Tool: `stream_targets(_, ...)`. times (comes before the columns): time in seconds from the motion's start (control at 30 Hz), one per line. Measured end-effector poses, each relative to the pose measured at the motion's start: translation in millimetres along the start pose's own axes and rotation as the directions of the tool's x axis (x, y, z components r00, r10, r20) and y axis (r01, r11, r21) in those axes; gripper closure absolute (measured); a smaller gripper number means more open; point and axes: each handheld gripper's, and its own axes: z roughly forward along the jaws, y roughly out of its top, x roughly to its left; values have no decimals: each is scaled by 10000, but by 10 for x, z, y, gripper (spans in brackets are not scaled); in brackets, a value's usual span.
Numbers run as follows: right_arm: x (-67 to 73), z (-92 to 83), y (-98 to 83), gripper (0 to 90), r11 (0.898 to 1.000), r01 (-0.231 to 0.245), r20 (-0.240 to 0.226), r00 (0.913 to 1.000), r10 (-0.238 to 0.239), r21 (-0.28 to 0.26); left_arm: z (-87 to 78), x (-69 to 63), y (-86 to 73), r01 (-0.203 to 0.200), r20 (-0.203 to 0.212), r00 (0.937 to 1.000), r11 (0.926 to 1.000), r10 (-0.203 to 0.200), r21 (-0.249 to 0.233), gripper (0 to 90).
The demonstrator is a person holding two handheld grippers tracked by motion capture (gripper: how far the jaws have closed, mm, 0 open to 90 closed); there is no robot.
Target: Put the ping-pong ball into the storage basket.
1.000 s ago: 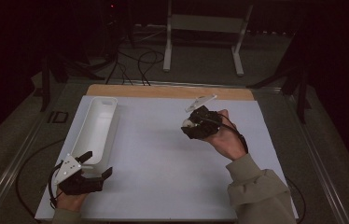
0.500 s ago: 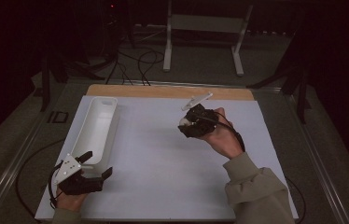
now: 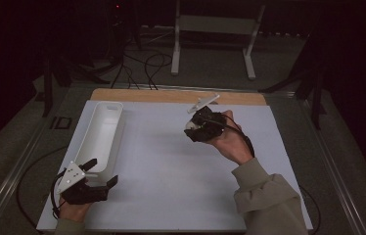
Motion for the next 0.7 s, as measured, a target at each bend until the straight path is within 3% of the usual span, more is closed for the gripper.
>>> stream_targets(0.7, 31, 38, 136, 500, 9997, 246, -46, 9997, -246, -23, 1, 1, 0, -3, 6, 10000, 10000, 3, -4, 51)
